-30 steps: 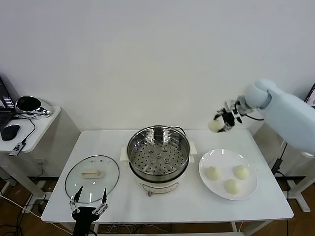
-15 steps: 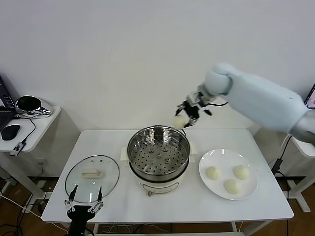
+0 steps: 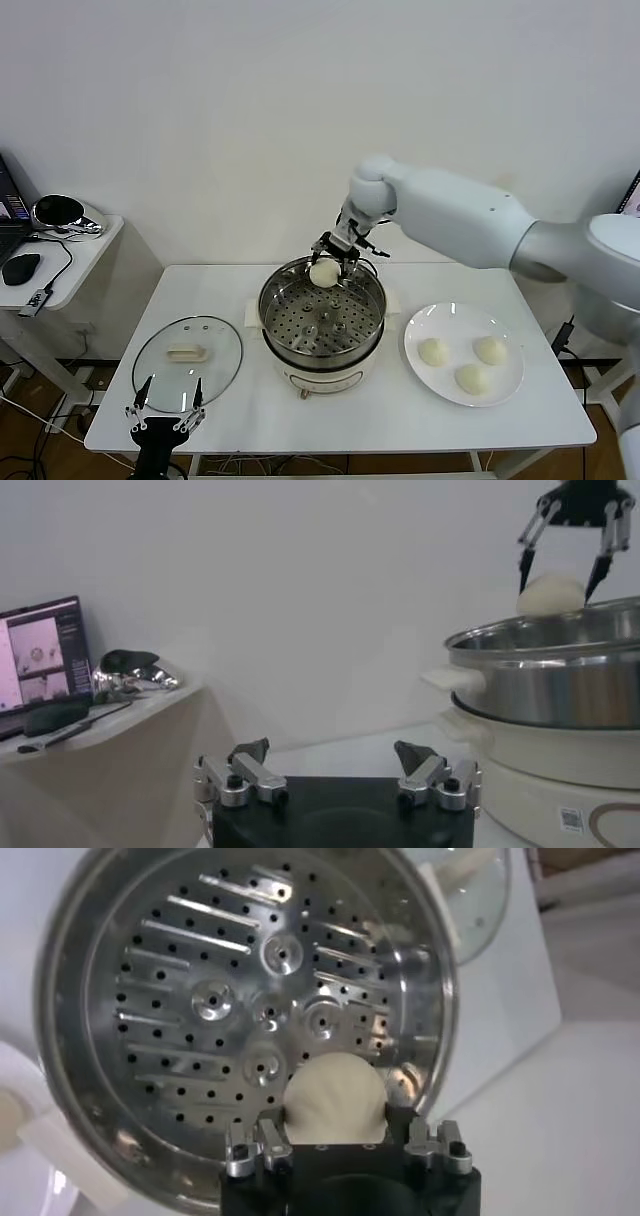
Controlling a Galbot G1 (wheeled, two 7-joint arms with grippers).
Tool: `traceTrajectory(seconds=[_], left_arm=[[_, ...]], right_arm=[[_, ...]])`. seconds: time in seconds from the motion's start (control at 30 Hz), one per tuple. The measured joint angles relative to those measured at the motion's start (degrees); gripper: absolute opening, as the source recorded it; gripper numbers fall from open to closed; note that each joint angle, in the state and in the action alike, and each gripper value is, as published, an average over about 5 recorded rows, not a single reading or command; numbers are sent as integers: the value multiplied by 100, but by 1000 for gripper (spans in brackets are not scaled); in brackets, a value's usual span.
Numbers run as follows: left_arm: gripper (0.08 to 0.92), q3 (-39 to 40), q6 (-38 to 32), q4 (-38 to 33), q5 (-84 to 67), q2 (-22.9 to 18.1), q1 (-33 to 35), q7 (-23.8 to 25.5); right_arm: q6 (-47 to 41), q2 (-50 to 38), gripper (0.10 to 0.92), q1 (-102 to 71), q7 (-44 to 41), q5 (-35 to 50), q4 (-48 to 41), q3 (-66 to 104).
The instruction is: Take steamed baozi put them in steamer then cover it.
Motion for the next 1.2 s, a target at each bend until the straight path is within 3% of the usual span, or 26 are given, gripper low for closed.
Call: traceTrajectory(seconds=[0.4,0.5,0.67,0.9,1.2], left_arm=[[823,11,-1,5,-15,-1,-18,9],[823,-3,-4,5,-23,-1,-19,8],[823,-6,-7,2,-22,-17,-16,5],[823,-21,-19,-57,-13,-21,30,3],[823,22,-24,-173,-4,58,79,4]], right_arm=[[666,306,640,-388,341,-860,-626,171],[768,325,671,-435,404,-961,-720,201],[806,304,790,-421,418,-929,-746,177],[205,1,822,-23,151,-16,-187,-118],[-1750,-1026,823,937,-209,1550,1288,-691]])
